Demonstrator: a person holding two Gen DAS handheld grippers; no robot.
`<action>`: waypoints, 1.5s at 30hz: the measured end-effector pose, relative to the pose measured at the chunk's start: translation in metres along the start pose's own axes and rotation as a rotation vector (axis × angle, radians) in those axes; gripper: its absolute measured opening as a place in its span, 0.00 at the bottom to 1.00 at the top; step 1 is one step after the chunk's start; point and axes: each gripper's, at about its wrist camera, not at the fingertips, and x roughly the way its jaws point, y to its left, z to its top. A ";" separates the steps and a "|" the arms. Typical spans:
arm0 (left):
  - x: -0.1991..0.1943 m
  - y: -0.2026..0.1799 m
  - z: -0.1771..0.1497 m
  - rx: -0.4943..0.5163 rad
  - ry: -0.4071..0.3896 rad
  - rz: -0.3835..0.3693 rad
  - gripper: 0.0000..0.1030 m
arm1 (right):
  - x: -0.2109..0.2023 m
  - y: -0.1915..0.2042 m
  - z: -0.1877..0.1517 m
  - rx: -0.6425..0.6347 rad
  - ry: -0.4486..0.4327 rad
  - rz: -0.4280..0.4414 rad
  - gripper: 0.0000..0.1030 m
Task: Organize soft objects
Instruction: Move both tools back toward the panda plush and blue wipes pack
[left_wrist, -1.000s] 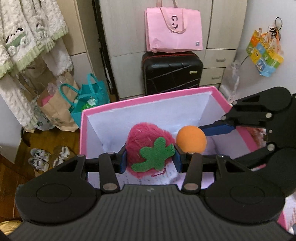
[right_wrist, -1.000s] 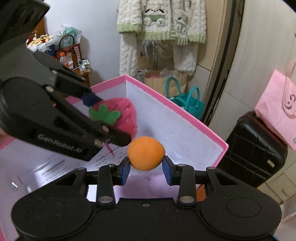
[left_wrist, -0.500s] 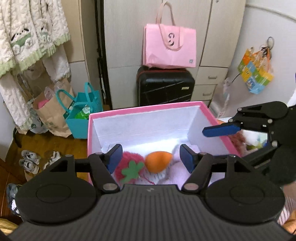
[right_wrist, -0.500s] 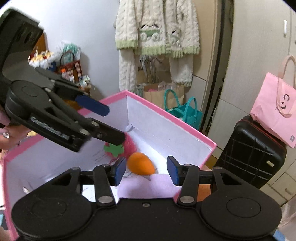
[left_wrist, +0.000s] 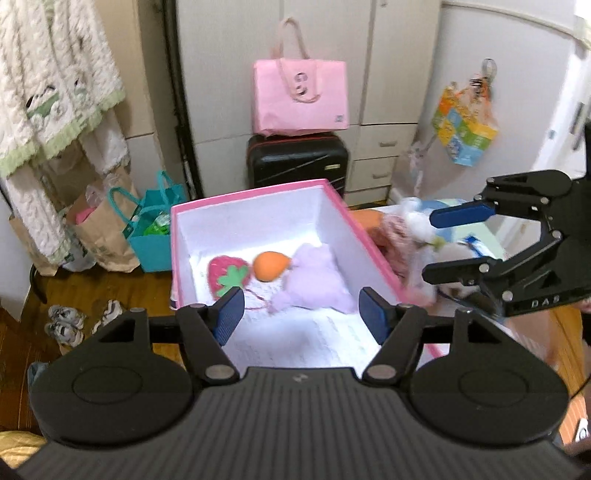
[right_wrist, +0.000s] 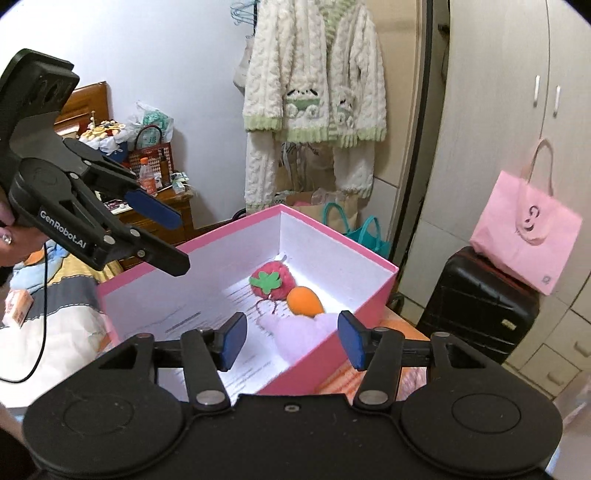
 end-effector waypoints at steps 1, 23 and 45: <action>-0.008 -0.007 -0.003 0.011 -0.014 -0.023 0.69 | -0.008 0.001 -0.002 0.008 -0.001 0.003 0.59; -0.054 -0.143 -0.059 0.260 0.002 -0.212 0.75 | -0.138 0.033 -0.100 0.027 -0.029 -0.115 0.75; 0.024 -0.194 -0.066 0.279 0.009 -0.210 0.84 | -0.097 0.001 -0.182 0.080 -0.008 -0.160 0.86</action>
